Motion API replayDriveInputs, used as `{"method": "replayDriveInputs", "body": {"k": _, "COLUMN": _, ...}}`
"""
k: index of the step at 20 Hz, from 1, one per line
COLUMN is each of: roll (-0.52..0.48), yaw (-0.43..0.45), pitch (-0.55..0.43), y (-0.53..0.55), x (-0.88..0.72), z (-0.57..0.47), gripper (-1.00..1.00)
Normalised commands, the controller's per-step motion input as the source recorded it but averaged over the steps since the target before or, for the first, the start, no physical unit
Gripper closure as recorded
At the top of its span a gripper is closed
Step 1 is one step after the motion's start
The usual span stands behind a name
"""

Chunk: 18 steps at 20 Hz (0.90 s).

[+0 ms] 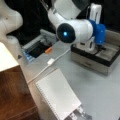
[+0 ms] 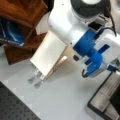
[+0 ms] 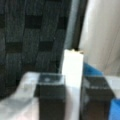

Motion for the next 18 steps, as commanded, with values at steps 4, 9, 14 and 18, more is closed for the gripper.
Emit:
{"method": "replayDriveInputs", "body": {"k": 4, "roll": 0.112, "yaw": -0.073, "pitch": 0.083, "y": 0.17, "x": 0.15, "z": 0.37, "gripper": 1.0}}
{"method": "replayDriveInputs", "body": {"k": 9, "roll": 0.129, "yaw": -0.106, "pitch": 0.097, "y": 0.24, "x": 0.1, "z": 0.37, "gripper": 1.0}}
{"method": "replayDriveInputs", "body": {"k": 14, "roll": 0.108, "yaw": -0.133, "pitch": 0.092, "y": 0.25, "x": 0.0, "z": 0.35, "gripper": 1.0}}
{"method": "replayDriveInputs", "body": {"k": 18, "roll": 0.082, "yaw": -0.166, "pitch": 0.08, "y": 0.26, "x": -0.07, "z": 0.3, "gripper": 1.0}}
